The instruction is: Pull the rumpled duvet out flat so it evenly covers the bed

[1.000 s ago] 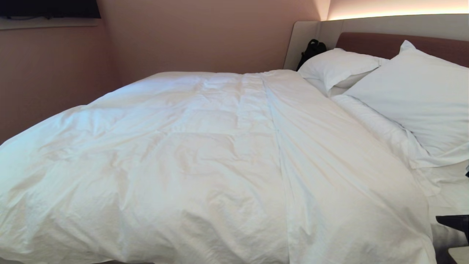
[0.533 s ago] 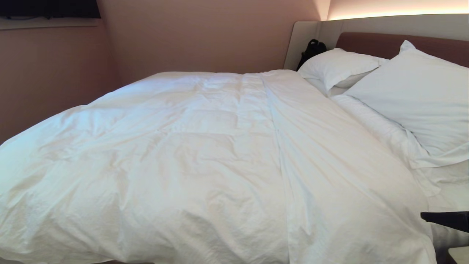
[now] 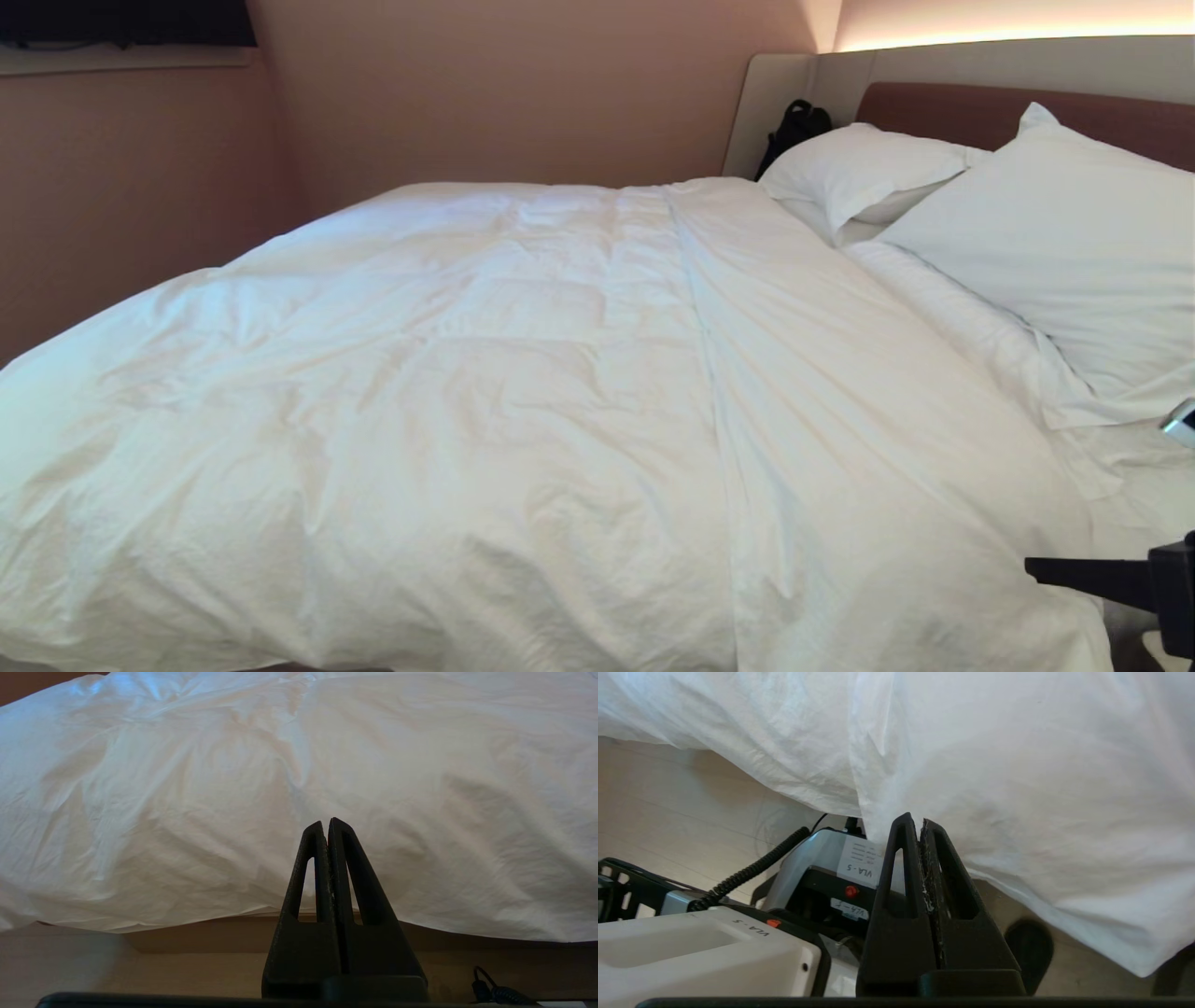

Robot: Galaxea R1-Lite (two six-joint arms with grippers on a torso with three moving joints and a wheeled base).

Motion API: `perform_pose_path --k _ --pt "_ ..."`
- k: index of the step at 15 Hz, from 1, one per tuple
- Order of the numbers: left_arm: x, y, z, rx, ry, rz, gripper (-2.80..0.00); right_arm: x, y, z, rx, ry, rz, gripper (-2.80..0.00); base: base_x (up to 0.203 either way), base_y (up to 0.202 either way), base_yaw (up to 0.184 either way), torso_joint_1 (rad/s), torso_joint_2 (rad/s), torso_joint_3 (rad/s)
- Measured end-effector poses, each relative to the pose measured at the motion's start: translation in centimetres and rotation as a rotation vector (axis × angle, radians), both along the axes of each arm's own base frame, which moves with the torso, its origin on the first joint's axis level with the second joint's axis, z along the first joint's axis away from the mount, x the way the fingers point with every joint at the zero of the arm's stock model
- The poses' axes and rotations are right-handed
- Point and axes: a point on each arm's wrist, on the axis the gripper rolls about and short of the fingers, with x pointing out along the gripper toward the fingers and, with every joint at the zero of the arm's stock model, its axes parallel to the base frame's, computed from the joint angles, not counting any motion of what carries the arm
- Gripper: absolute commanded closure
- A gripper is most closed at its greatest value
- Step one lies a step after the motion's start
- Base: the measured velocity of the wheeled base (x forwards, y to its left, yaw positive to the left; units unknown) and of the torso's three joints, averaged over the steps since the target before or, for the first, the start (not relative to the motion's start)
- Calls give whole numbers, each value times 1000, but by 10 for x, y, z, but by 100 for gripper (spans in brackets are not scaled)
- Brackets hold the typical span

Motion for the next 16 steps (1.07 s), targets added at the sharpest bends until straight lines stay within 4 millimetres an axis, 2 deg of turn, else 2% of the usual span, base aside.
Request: perform_pose_path --k 7,16 --pt "0 0 0 0 0 0 0 -15 6 -10 37 24 27 0 0 0 0 0 0 0" --pt "0 0 0 0 0 0 0 -66 7 -7 49 -160 98 0 0 0 0 0 0 0"
